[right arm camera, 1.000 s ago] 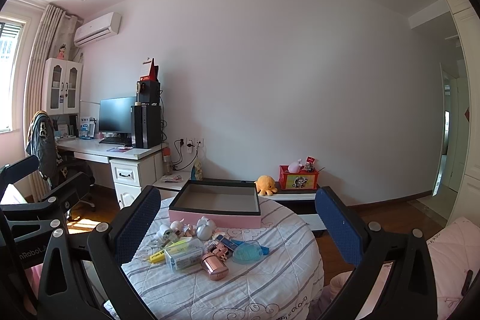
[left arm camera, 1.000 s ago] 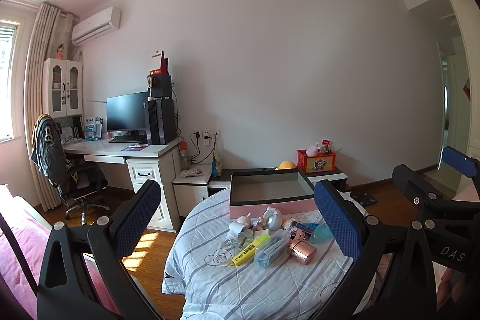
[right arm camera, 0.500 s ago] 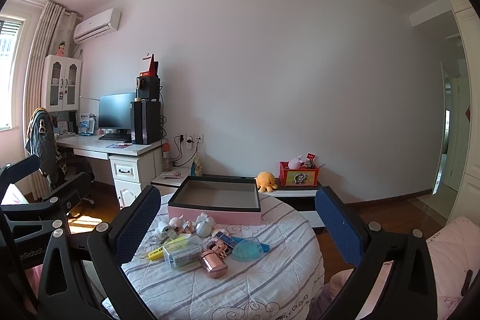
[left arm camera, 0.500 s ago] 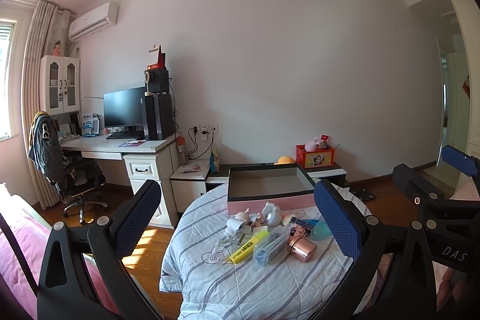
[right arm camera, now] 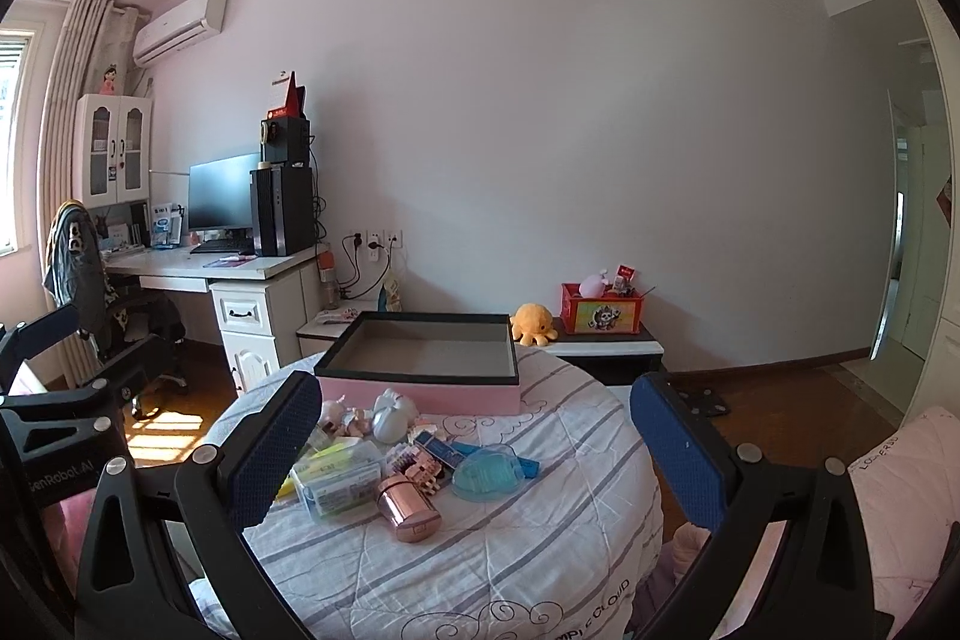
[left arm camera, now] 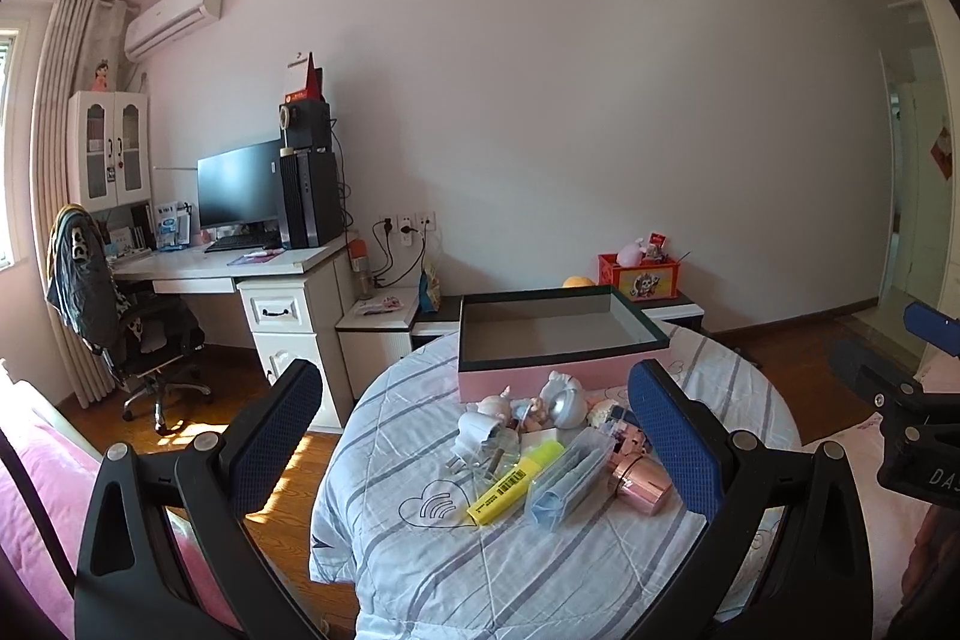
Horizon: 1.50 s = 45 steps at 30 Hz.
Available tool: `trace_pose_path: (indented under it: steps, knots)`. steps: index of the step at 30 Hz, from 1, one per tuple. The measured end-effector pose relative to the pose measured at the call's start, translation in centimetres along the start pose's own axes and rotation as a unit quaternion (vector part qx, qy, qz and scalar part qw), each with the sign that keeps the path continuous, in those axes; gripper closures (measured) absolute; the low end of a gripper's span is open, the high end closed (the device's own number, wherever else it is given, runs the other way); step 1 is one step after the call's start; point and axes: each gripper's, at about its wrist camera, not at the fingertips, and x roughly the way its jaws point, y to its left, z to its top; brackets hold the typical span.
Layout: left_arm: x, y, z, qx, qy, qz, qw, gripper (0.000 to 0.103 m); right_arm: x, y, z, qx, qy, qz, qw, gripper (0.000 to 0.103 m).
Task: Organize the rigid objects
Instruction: 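Grasp the rose-gold canister with the right tool while the left tool grasps the clear plastic case, then carry the canister and clear case into the pink box and release both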
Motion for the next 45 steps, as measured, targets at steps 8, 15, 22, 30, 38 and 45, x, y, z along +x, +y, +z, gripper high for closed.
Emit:
trace_pose_path:
  steps: [8, 15, 22, 30, 38, 45]
  knots:
    - [6.9, 1.3, -5.1, -0.001, 0.100, -0.016, 0.9949, 0.000, 9.4, 1.1, -6.6, -0.026, 0.124, 0.042, 0.991, 0.000]
    - [10.3, 1.1, -7.8, 0.004, 0.146, -0.038, 0.9885, 0.000, 15.3, 2.5, -9.5, -0.025, 0.175, 0.103, 0.979, 0.008]
    - [13.0, -0.8, -9.2, 0.037, 0.163, -0.068, 0.9836, 0.000, 20.4, 3.3, -11.6, -0.030, 0.230, 0.152, 0.961, 0.051]
    - [15.9, -3.9, -9.3, 0.076, 0.173, -0.087, 0.9782, 0.000, 18.1, 0.3, -12.3, -0.008, 0.227, 0.172, 0.959, 0.055]
    - [17.6, -6.9, -10.0, 0.104, 0.206, -0.106, 0.9671, 0.034, 17.9, -3.1, -12.0, 0.021, 0.222, 0.157, 0.962, 0.055]
    - [18.3, -8.6, -10.5, 0.100, 0.233, -0.117, 0.9603, 0.057, 18.7, -3.2, -11.9, 0.028, 0.220, 0.160, 0.962, 0.055]
